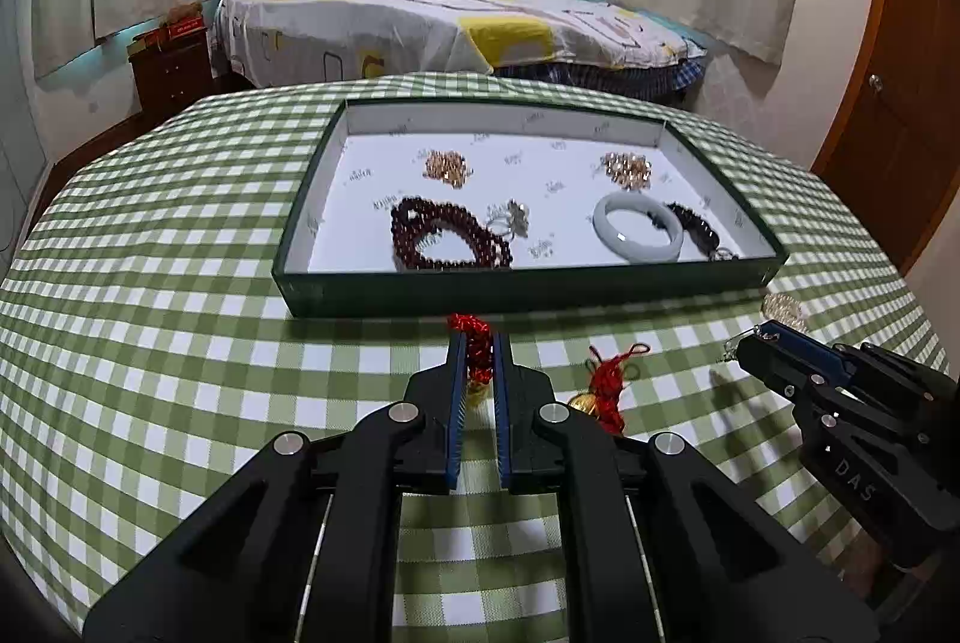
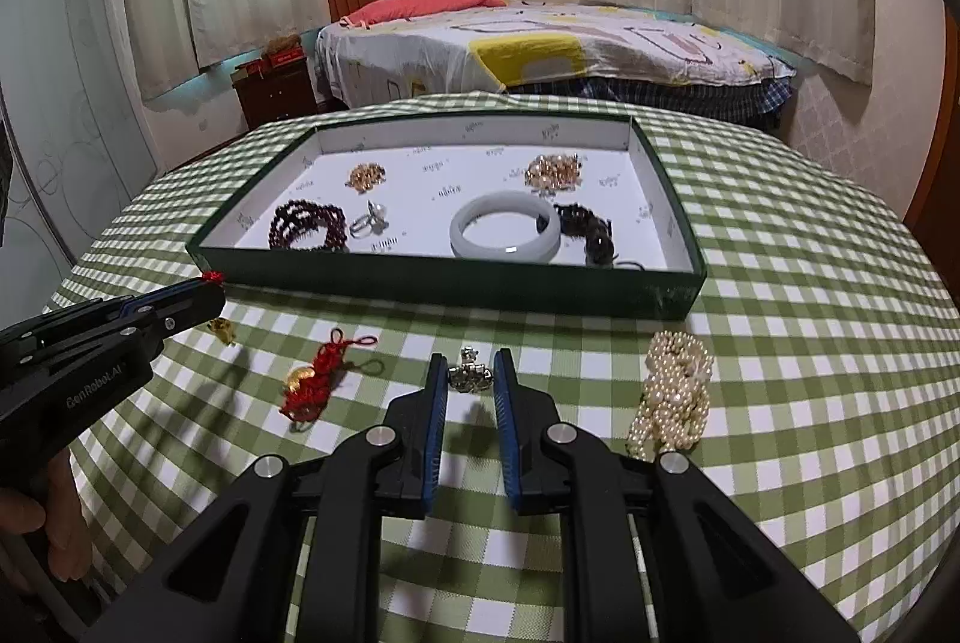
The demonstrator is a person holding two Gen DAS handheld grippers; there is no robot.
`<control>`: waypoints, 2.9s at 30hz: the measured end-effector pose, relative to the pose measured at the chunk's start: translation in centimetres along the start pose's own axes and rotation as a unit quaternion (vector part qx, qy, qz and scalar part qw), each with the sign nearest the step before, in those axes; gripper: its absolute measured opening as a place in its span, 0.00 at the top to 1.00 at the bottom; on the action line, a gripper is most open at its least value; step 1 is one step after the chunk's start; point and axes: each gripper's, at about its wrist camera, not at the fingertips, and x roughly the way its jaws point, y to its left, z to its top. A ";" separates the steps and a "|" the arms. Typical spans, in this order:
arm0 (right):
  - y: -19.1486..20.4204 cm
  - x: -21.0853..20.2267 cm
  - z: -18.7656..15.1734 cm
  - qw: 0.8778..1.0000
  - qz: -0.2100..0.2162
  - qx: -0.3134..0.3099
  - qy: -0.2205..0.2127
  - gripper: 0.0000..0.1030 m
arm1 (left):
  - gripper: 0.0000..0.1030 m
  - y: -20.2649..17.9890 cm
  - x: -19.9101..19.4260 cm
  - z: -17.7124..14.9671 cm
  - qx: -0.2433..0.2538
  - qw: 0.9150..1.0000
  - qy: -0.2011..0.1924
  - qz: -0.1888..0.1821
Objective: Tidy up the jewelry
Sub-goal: 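Carry both items into the green box and open both grippers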
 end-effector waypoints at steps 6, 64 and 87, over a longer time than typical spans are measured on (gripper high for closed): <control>0.2 -0.9 0.8 1.000 0.000 -0.002 -0.015 0.84 | 0.92 0.0 -1.2 1.0 -0.001 1.000 -0.018 -0.003; -0.5 10.9 12.5 1.000 0.014 -0.016 -0.012 0.84 | 0.92 -1.5 13.5 11.9 0.010 1.000 0.020 0.008; -1.1 13.7 12.3 0.999 0.006 -0.006 0.032 0.80 | 0.90 -1.0 15.7 12.0 0.008 0.999 0.048 0.021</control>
